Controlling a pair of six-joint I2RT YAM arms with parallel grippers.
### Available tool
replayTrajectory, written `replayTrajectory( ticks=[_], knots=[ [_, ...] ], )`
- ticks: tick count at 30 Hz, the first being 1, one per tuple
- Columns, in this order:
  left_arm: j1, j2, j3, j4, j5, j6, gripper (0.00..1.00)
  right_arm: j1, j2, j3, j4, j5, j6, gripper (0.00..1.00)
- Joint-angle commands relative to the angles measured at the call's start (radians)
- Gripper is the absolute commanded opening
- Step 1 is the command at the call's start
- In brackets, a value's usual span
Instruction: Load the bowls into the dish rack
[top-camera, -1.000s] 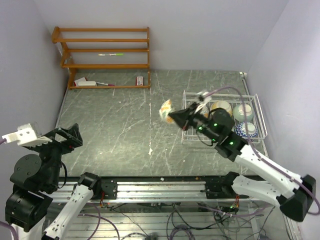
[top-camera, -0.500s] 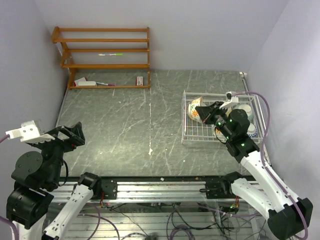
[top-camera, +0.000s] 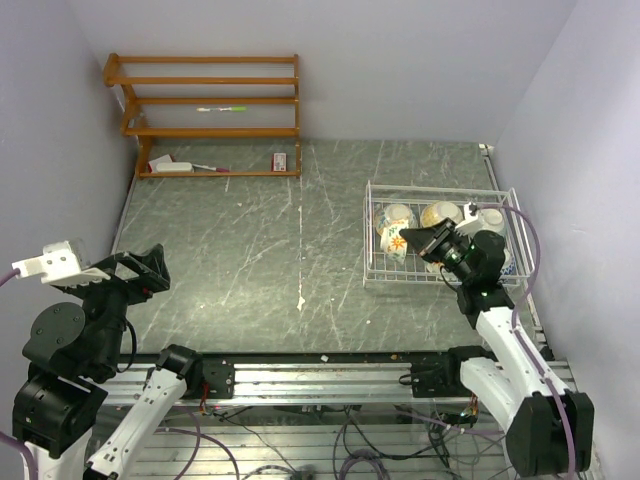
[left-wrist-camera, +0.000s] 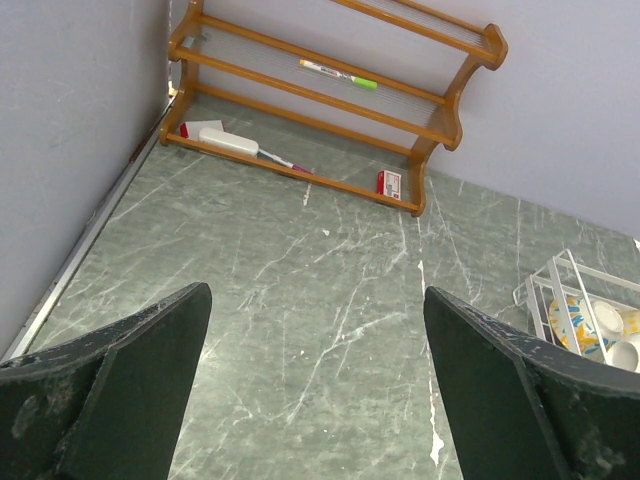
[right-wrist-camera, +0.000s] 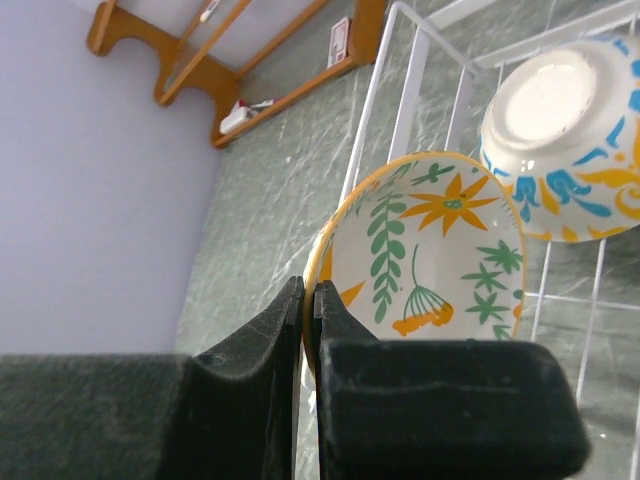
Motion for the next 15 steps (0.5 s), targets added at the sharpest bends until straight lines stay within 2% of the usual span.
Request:
replayTrajectory(
  ticks=[1,6,15],
  knots=[
    [0.007,0.005,0.008,0.007,0.021,0.007,0.98,-0.055,0.052,-0.061,0.267,-0.213,0.17,0.0],
    [0.007,0.009,0.0,0.015,0.026,0.004,0.98,-0.065,0.135,-0.106,0.398,-0.267,0.256,0.0],
    [0.007,0.013,-0.011,0.026,0.021,0.007,0.98,-0.087,0.228,-0.121,0.397,-0.272,0.292,0.0]
  ],
)
